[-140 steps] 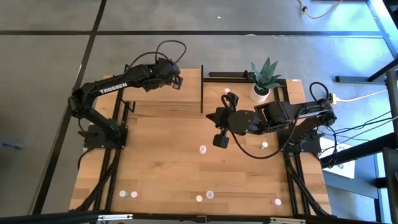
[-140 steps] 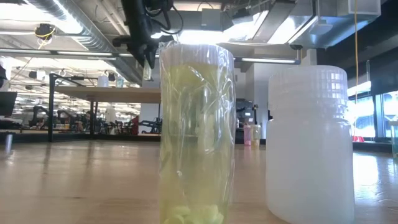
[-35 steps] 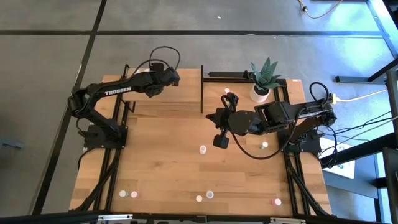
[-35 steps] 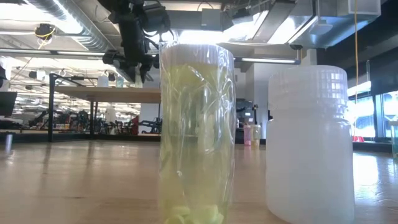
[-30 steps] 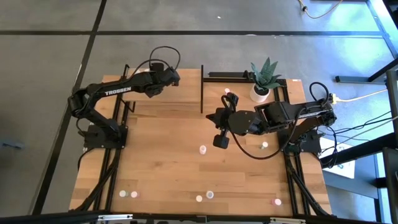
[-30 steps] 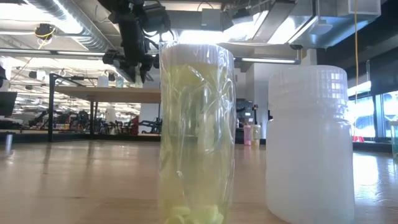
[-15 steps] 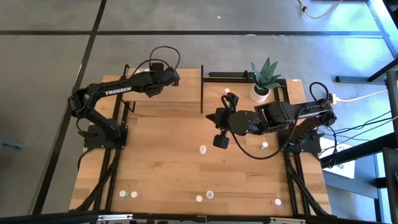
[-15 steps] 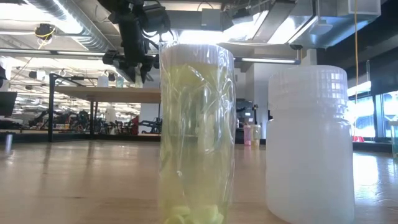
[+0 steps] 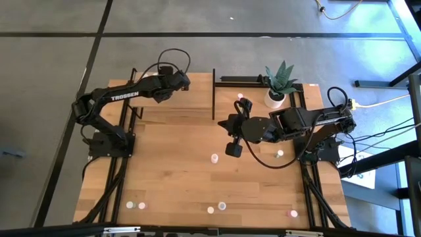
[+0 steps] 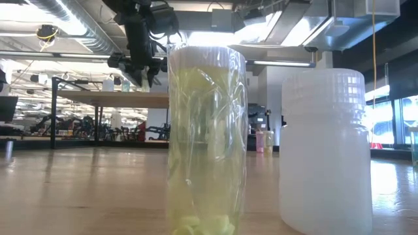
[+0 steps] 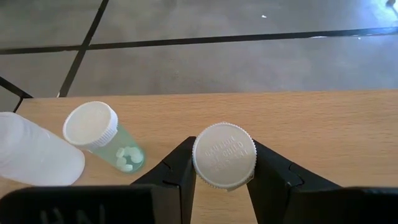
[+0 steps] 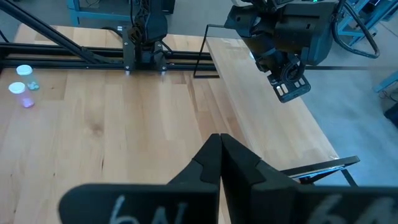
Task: Pick and place medicine bottles onto shelf by color
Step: Put the middle yellow pill bottle on the shelf
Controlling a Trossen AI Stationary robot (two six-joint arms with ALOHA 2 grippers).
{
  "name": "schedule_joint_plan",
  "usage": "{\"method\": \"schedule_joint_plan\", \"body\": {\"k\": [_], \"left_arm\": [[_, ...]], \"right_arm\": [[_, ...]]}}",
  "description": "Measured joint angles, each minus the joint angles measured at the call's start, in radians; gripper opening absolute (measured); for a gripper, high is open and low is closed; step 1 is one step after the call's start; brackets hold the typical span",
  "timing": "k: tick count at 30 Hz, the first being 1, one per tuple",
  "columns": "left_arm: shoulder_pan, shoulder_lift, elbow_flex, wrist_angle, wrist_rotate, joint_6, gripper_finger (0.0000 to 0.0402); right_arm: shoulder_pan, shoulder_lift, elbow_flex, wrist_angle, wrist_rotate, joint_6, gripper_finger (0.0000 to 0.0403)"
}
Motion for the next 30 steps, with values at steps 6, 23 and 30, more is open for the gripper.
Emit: {"method": "schedule_joint_plan", "body": {"k": [6, 23, 30], "left_arm": [[0.0, 0.0, 0.0, -0.002, 0.0, 0.001, 0.011], [0.0, 0.0, 0.0, -0.001, 0.003, -0.001, 0.0161], [0.0, 0.0, 0.0, -0.001, 0.003, 0.0, 0.0161]], "right_arm": [[0.0, 0.0, 0.0, 0.0, 0.0, 0.0, 0.0008], [0.0, 0.0, 0.0, 0.0, 0.0, 0.0, 0.0008], [0.0, 0.0, 0.0, 0.0, 0.0, 0.0, 0.0008]]}}
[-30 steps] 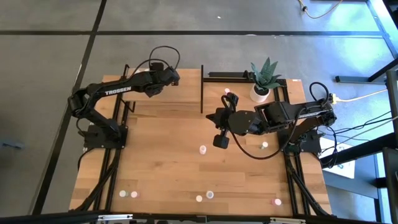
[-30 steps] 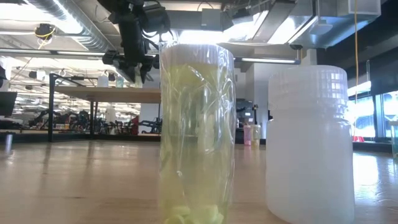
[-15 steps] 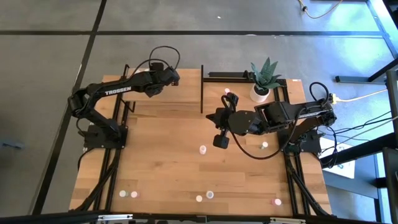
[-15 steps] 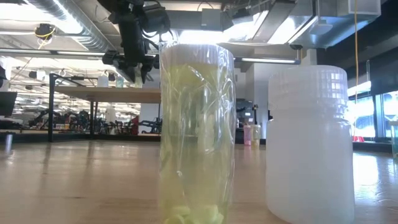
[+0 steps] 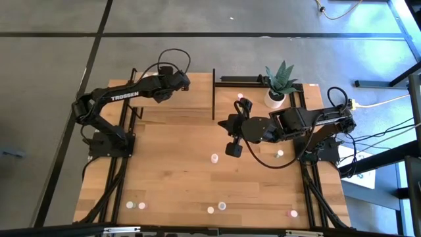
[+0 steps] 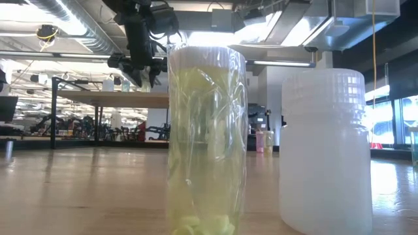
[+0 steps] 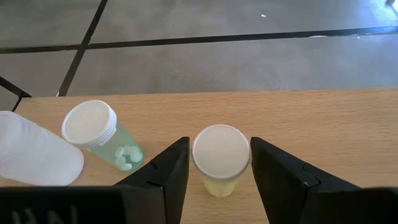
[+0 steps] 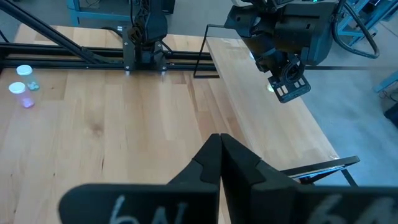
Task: Pick and place medicine bottles onto shelf by color
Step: Put the middle yellow pill bottle on the shelf
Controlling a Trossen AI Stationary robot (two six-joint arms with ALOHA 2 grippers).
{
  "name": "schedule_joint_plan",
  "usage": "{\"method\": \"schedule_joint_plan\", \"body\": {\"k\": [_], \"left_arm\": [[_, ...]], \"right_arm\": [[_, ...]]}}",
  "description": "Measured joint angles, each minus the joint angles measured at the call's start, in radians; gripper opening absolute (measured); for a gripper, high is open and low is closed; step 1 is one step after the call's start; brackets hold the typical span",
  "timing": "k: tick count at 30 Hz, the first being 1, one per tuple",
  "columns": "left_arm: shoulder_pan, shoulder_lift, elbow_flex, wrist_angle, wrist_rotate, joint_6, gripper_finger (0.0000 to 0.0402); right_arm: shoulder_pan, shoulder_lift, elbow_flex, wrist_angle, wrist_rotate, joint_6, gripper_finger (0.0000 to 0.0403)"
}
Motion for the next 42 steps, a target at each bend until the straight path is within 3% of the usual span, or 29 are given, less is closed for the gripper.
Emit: {"method": "schedule_joint_plan", "body": {"k": [20, 31, 36, 42], "left_arm": [[-0.002, -0.086, 0.0, 0.002, -0.03, 0.06, 0.0158], [-0.046, -0.212, 0.0, 0.104, -0.027, 0.304, 0.0158], [-0.075, -0.293, 0.0, 0.068, 0.121, 0.411, 0.0158], [-0.101, -0.317, 0.001, -0.073, 0.259, 0.267, 0.0157]], "right_arm": [[0.001, 0.0, 0.0, 0.0, 0.0, 0.003, 0.0008], [0.001, 0.0, 0.0, 0.0, 0.0, 0.003, 0.0008], [0.001, 0.0, 0.0, 0.0, 0.0, 0.001, 0.0008], [0.001, 0.0, 0.0, 0.0, 0.0, 0.0, 0.0008]]}}
